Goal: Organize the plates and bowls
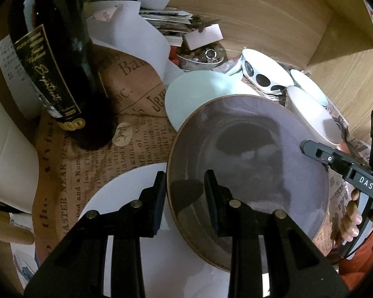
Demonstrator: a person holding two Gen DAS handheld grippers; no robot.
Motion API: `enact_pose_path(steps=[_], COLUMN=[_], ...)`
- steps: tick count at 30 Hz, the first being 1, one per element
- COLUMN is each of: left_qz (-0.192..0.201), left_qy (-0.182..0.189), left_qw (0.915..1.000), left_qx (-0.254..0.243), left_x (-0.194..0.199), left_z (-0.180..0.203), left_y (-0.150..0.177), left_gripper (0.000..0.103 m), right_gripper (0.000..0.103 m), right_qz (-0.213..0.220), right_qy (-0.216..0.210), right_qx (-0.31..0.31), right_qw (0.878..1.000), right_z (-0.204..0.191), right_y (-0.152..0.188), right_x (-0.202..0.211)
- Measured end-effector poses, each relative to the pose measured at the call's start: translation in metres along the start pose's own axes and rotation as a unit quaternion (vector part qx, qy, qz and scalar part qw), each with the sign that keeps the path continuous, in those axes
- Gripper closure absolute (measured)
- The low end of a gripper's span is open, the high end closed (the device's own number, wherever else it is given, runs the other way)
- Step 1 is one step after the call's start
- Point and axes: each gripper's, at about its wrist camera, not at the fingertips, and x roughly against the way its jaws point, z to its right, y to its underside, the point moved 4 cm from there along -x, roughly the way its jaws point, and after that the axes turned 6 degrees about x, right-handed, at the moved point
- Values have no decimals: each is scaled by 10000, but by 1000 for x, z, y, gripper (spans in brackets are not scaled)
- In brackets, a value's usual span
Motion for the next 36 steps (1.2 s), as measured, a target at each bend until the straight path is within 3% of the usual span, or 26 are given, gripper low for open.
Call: enact_pose_path(steps=[36], left_qz=[181], left_qy=[196], left_qw=[9992], left_qx=[-285], left_x=[22], left_z=[81], left_y=[47], left_gripper=[73], right_gripper=[82], right_qz=[75], right_qy=[173], right_qx=[-317], right_qw=[9993], right_z=[39], right_y=[53], right_x=[66])
